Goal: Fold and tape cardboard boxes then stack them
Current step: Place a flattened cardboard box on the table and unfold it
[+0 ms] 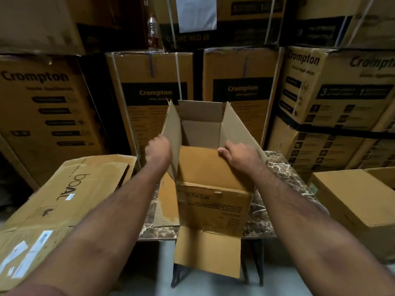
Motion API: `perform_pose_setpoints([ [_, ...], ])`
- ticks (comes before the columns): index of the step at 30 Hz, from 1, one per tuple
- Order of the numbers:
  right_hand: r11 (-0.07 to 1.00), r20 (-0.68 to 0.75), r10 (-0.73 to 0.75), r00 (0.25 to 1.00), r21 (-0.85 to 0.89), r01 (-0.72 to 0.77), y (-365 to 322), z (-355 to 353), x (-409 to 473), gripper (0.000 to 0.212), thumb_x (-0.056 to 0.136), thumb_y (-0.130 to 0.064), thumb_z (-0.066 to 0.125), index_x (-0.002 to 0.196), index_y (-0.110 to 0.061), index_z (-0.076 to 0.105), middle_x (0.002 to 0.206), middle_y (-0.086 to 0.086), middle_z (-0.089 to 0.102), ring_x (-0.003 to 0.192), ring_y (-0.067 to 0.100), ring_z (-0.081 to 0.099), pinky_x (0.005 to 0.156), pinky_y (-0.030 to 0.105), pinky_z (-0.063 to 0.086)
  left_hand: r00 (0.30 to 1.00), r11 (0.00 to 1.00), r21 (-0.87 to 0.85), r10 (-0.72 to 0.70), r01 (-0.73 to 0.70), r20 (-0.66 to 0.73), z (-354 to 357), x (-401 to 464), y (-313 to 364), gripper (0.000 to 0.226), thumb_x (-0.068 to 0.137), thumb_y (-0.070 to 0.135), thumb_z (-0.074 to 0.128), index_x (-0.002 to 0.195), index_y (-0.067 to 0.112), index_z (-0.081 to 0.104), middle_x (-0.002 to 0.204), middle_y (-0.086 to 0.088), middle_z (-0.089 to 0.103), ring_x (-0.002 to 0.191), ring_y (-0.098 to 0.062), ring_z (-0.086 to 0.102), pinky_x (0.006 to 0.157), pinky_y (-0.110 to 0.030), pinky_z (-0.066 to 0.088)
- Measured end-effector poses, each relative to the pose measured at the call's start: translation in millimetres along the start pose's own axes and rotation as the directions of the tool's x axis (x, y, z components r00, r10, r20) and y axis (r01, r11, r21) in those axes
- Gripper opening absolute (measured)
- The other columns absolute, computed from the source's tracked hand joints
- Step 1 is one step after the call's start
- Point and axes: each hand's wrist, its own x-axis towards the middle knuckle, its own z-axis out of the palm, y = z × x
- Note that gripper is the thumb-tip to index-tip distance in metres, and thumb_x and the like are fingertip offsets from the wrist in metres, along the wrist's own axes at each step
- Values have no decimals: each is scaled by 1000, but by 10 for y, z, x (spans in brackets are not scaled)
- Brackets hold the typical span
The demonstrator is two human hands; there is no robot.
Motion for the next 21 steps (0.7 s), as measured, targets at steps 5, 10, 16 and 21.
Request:
perform_pose_setpoints([
  [5,982,-54,-176,983,-81,171,-48,151,73,26,102,-38,40,120,-21,50,111,2,64,99,22,58,90,41,48,964,809,554,262,-198,-37,179,-234,199,79,87,50,66,152,18,36,164,-23,13,151,-47,0,117,-70,1],
  [10,975,46,-177,983,-125,181,6,295,182,37,106,-44,36,140,-29,44,137,7,53,129,26,46,109,50,34,912,777,531,409,-339,-17,208,-193,453,74,97,48,50,158,16,20,163,-17,22,153,-40,1,117,-68,-5],
  [16,980,69,-35,997,-194,48,-156,485,213,38,106,-50,33,140,-38,43,140,11,51,131,30,44,105,54,33,924,924,79,364,-375,117,521,-224,538,74,99,65,28,153,14,30,157,-10,35,149,-30,24,121,-54,15],
  [21,979,115,15,993,-203,8,4,837,83,58,103,-62,24,139,-27,52,140,11,57,132,32,48,112,53,22,924,942,86,297,-325,240,733,-353,508,63,104,58,21,145,14,40,146,-13,44,135,-32,38,113,-47,30],
])
